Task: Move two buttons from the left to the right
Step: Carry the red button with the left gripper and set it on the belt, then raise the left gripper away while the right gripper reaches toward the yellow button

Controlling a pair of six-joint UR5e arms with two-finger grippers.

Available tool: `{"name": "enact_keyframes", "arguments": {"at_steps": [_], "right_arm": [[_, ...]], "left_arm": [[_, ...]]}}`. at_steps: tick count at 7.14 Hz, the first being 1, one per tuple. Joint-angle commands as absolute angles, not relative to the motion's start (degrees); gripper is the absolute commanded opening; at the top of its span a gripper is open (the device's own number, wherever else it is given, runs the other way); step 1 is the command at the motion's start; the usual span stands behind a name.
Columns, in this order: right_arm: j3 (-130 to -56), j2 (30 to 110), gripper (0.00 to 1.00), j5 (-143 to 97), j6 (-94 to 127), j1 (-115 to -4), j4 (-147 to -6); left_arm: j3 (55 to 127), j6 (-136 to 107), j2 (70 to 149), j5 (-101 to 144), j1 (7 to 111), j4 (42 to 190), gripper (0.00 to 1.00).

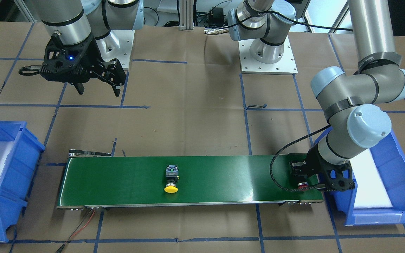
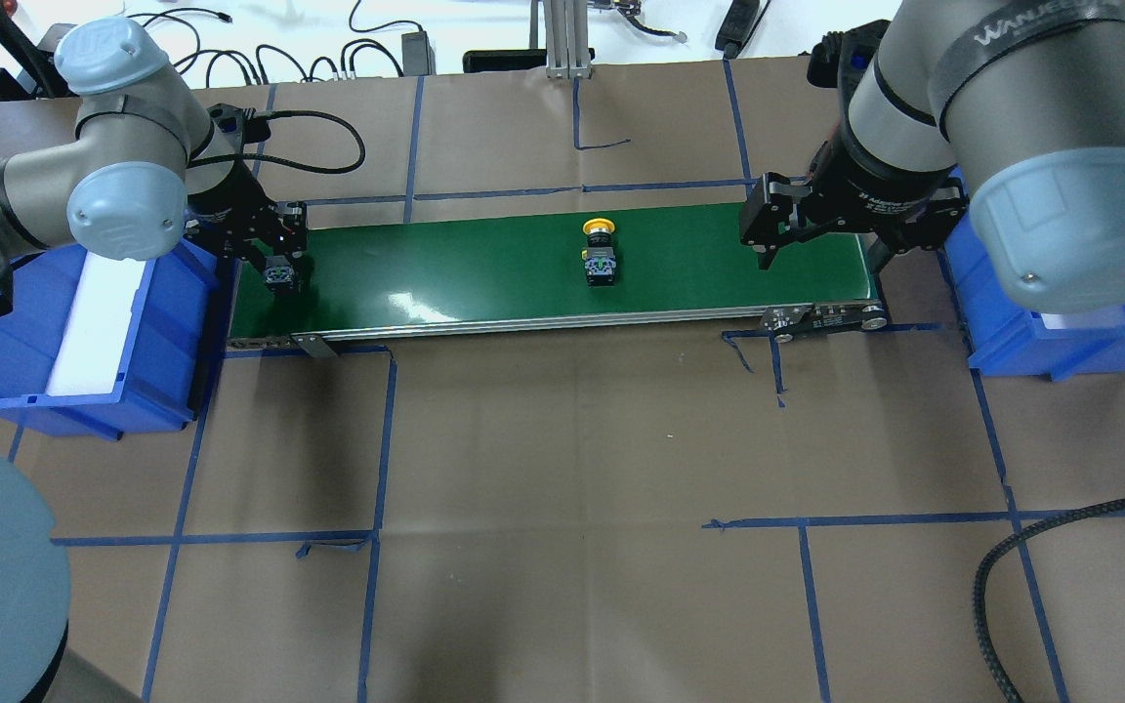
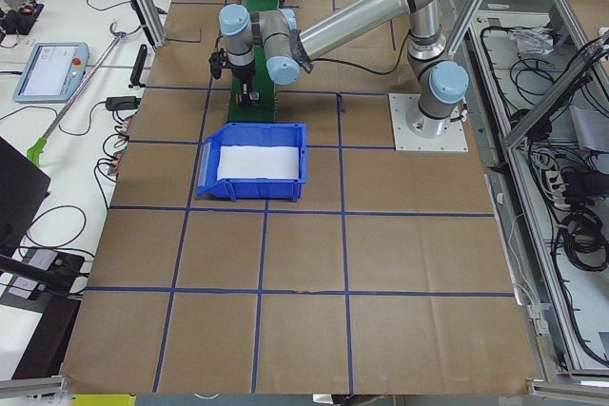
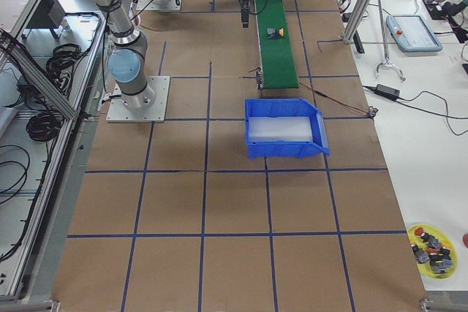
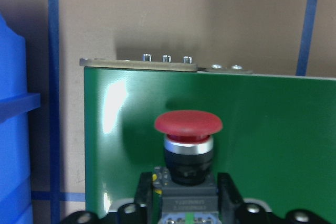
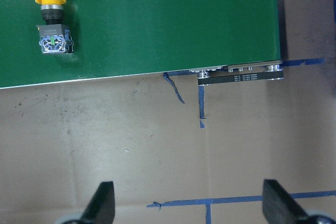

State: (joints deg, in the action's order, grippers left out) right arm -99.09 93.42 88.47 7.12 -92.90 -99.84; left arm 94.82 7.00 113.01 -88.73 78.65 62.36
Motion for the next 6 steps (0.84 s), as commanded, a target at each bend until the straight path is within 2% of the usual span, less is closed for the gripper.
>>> {"name": "enact_keyframes", "arguments": {"at_steps": [1,4,6], "right_arm": [[-99.05,93.43,1.0,88.51,7.12,-92.9,-99.84],[-99.05,93.43,1.0,88.33,7.12,-92.9,-99.93],[-99.05,92.47,1.0,87.98,6.86,-92.9,-100.19]], "left_arm": [[92.73,7.21,111.54,-88.77,78.14,63.19,0.99],[86.42,6.77,107.59,-88.77,78.92,75.89,0.99],[84.99,5.29,100.85,-88.77,80.67,86.17,0.99]]}}
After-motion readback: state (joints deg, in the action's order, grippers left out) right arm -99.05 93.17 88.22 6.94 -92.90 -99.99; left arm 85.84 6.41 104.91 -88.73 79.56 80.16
